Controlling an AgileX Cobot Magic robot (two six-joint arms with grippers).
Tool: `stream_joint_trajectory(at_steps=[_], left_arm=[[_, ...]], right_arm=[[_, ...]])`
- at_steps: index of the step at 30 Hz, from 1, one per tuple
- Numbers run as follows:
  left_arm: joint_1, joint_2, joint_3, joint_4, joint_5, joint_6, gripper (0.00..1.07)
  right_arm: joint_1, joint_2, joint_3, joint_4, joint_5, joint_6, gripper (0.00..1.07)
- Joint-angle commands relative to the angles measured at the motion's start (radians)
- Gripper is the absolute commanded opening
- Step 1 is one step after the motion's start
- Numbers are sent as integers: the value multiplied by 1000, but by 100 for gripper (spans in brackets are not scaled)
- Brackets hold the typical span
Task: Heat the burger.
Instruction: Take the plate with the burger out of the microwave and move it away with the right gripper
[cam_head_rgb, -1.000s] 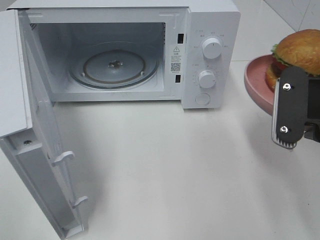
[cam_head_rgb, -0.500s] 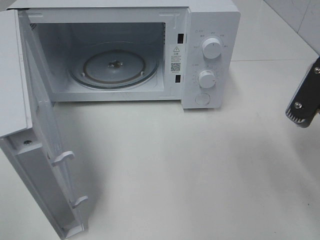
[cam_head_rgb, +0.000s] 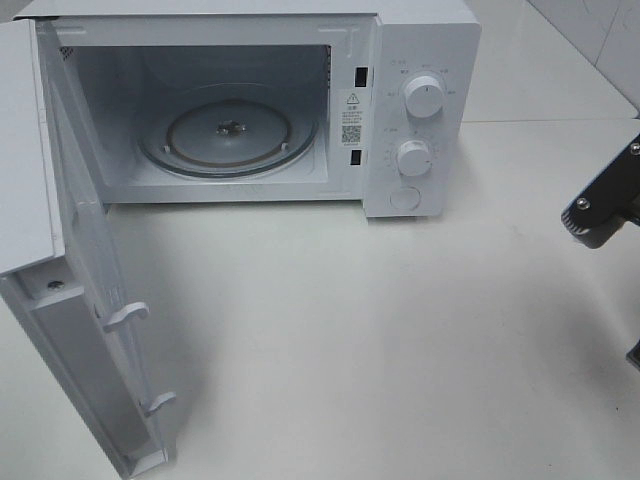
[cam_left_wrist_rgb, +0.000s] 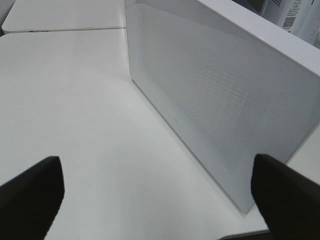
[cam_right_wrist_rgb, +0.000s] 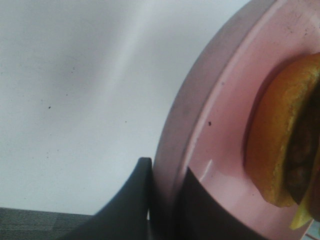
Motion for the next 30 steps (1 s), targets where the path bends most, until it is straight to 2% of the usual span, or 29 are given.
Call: stream_joint_trajectory(at_steps=[1,8,14,21,30], left_arm=[[2,-19,2,-2,-11,-6,94],[2,-19,2,-2,-11,-6,94],[2,-19,2,-2,-11,-6,94],[2,-19,2,-2,-11,-6,94],[2,-19,2,-2,-11,-6,94]], right_arm=[[0,31,-7,-75,35,91,0],[0,107,6,-75,18,177,0],[-4,186,64,-74,-83,256,0],[-6,260,80,-84,-161,313,0],[-85,407,81,-131,-279,366,0]])
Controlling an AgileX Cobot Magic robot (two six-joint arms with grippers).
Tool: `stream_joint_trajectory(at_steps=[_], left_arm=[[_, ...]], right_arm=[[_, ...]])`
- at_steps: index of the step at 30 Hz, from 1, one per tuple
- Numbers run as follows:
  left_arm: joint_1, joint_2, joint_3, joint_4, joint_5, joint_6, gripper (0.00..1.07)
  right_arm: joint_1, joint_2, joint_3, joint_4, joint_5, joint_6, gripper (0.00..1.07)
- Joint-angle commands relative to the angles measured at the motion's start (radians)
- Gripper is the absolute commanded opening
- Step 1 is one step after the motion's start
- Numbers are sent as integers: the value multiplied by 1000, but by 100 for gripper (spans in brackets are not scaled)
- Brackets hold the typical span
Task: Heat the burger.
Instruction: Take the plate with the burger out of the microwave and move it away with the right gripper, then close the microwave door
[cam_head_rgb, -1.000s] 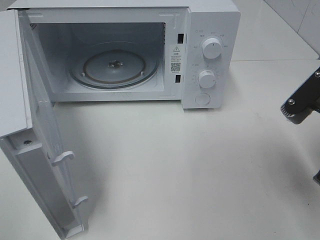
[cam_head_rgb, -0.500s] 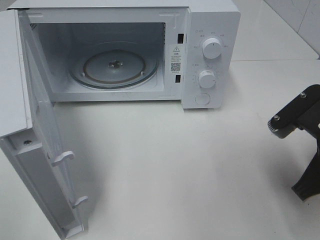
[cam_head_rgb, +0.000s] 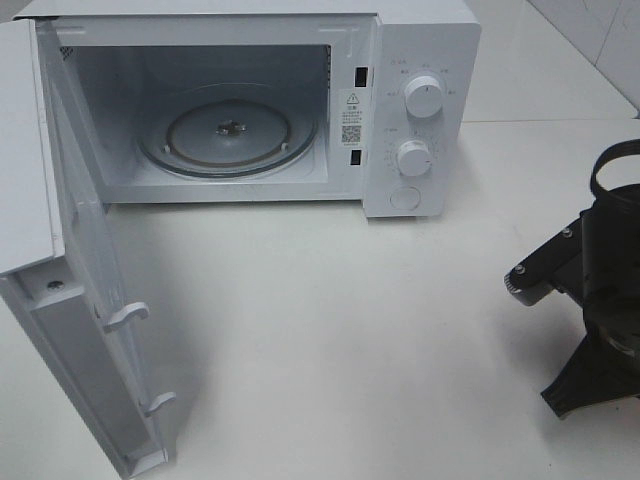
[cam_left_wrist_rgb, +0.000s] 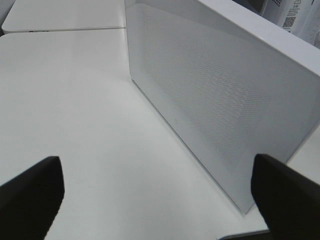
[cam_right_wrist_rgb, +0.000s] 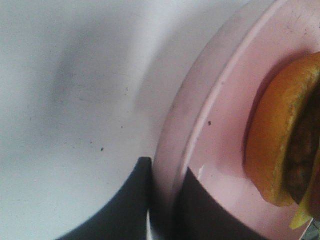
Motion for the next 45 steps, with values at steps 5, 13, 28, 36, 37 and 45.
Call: stream_joint_trajectory(at_steps=[5,13,28,36,37,45], left_arm=[[2,-19,2,-2,-11,-6,94],[2,-19,2,-2,-11,-6,94],[2,-19,2,-2,-11,-6,94],[2,-19,2,-2,-11,-6,94],[2,-19,2,-2,-11,-6,94],[2,-19,2,-2,-11,-6,94]], right_arm=[[-43,93,4,-62,-35,38,3],[-43,127,4,-71,-65,56,24],[-42,3,-14,121,-78,-105,56],[-42,-263,-47,409,-119,-480,61],[-42,-296,-48,441,-120,-527,63],[-42,-566,-48,613,-80,-731,80]])
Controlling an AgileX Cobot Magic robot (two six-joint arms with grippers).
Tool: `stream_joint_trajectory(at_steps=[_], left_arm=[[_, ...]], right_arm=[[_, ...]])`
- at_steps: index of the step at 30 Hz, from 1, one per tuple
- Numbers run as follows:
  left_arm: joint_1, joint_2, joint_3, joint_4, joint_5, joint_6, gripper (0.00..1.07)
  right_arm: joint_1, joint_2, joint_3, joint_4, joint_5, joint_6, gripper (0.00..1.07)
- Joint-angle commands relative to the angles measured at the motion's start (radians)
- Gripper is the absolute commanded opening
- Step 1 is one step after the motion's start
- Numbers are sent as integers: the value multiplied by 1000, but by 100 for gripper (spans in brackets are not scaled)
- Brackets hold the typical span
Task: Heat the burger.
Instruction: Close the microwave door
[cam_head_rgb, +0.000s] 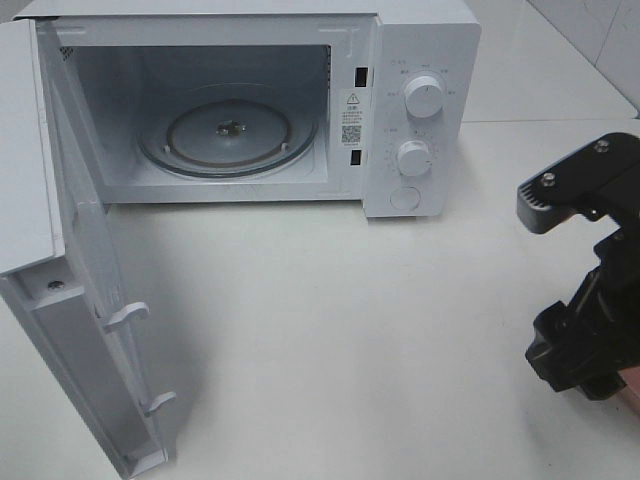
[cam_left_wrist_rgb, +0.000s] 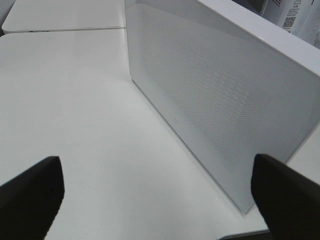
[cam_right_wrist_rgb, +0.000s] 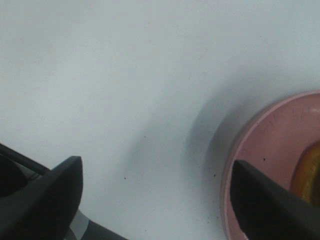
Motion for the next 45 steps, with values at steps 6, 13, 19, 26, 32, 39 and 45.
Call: stream_joint_trajectory(at_steps=[6,13,19,26,32,39,45], left_arm=[[2,-19,2,-2,-11,-6,94],[2,-19,2,-2,-11,-6,94],[2,-19,2,-2,-11,-6,94],[2,-19,2,-2,-11,-6,94],[2,-19,2,-2,-11,-6,94],[2,-19,2,-2,-11,-6,94],[2,-19,2,-2,-11,-6,94]], right_arm=[[-4,-183,-1,63,96,-67,78],[-4,-387,-1,62,230,-72,76],[-4,-505,-1,62,287,-72,76],[-4,-640,8,61,335,-72,76],[-16,-747,56,67,336,-75,76],[-181,-833,71,109,290,-106,76],[-299,-942,107,153,247,-161,76]])
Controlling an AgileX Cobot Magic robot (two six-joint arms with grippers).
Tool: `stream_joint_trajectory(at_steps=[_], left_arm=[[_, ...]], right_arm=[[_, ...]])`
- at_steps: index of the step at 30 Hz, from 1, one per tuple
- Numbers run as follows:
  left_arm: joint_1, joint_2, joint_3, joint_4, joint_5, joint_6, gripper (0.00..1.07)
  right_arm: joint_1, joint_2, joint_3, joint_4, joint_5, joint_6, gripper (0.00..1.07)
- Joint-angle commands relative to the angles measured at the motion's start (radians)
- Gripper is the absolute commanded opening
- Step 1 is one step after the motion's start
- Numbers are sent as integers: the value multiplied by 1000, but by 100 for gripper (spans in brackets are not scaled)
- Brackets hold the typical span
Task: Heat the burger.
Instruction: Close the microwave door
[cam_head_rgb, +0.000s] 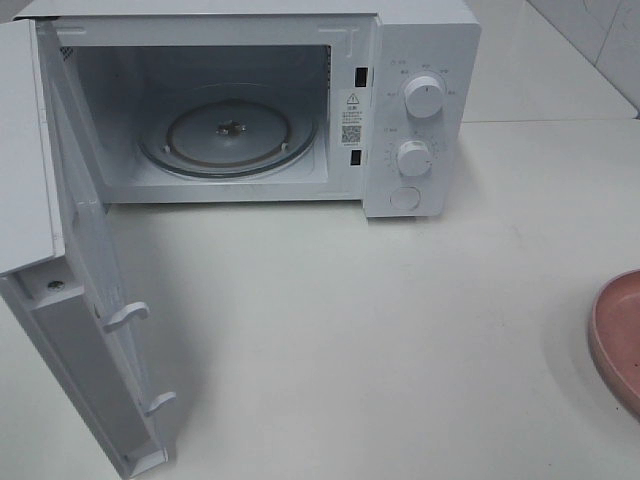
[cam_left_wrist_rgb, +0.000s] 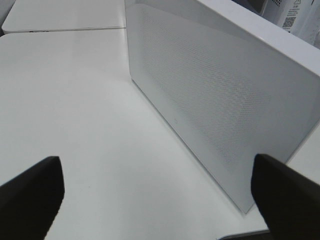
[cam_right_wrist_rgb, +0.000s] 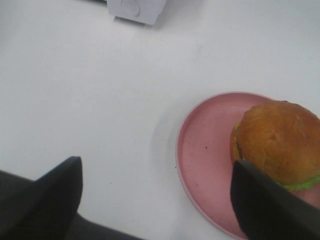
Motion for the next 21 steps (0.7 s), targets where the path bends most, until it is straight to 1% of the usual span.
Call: stream_joint_trajectory(at_steps=[1,2,3,4,5,7,8,9,11,12,14,21], left_arm=[[2,-19,2,-2,-11,-6,94],[2,-19,2,-2,-11,-6,94],[2,-19,2,-2,-11,-6,94],[2,-19,2,-2,-11,-6,94],[2,-19,2,-2,-11,-6,94],[2,-19,2,-2,-11,-6,94],[2,-19,2,-2,-11,-6,94],[2,-19,2,-2,-11,-6,94],[2,-19,2,-2,-11,-6,94],[2,-19,2,-2,-11,-6,94],[2,-19,2,-3,-11,-6,94],[2,-19,2,-3,-11,-6,94]], right_arm=[[-87,-91,22,36,-33,-50,76],[-108,-110,22,36,-33,-50,76],[-108,-110,22,36,-33,-50,76],[-145,-144,22,36,-33,-50,76],[-145,-144,22,36,-33,-50,76],[-195,-197,22,36,-33,-50,76],[-195,-197,22,36,-33,-50,76],[-223,-232,22,36,-33,-50,76],[-233,-250,22,36,-33,-50,76],[-254,-270,22,36,-33,-50,76],[-266,-269,22,36,-33,-49,76],[-266,-269,22,34,-33,-46,76]])
